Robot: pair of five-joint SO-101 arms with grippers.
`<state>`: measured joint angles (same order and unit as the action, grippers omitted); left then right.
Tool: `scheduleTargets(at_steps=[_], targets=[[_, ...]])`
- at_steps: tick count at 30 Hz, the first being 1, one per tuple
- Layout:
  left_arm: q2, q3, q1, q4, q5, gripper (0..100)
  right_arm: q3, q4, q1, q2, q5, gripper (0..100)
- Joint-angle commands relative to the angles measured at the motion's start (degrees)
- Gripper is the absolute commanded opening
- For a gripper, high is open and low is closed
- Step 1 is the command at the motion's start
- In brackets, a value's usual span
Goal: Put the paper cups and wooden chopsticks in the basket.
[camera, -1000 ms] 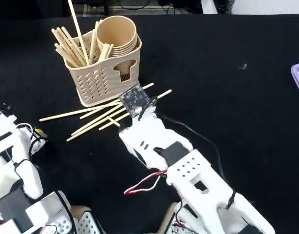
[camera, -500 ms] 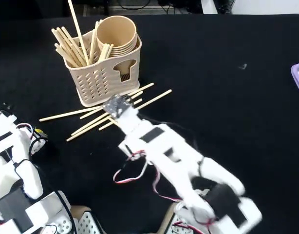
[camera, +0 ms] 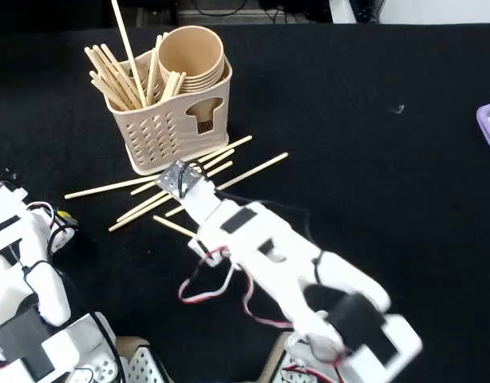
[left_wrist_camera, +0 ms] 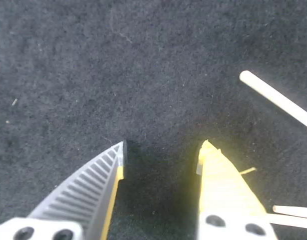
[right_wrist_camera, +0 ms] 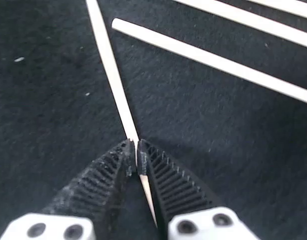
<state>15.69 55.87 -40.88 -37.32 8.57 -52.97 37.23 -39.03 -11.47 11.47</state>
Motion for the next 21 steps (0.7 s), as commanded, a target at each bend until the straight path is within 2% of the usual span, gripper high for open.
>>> scheduleTargets(at_steps=[1,4,9,11,15,18,20,21], targets=[[-0.1,-1.7,-0.7,0.5,-0.5,24,-2.8,0.2,-1.0,-10.1,0.4,1.1],[-0.1,-1.7,-0.6,0.5,-0.5,24,-5.6,0.3,-2.5,-13.6,0.5,4.4],[-0.1,-1.7,-0.6,0.5,-0.5,24,-6.3,-0.2,-8.2,-10.2,0.5,27.7],[-0.1,-1.7,-0.6,0.5,-0.5,24,-4.8,-0.4,-8.4,-7.0,0.5,29.8],[-0.1,-1.7,-0.6,0.5,-0.5,24,0.3,-1.4,-6.1,2.2,3.2,22.1],[-0.1,-1.7,-0.6,0.5,-0.5,24,5.2,2.5,-5.8,7.3,4.7,11.9],[-0.1,-1.7,-0.6,0.5,-0.5,24,6.3,3.7,-5.8,8.1,4.6,0.8],[-0.1,-1.7,-0.6,0.5,-0.5,24,6.0,3.6,-5.8,8.0,4.6,1.4]])
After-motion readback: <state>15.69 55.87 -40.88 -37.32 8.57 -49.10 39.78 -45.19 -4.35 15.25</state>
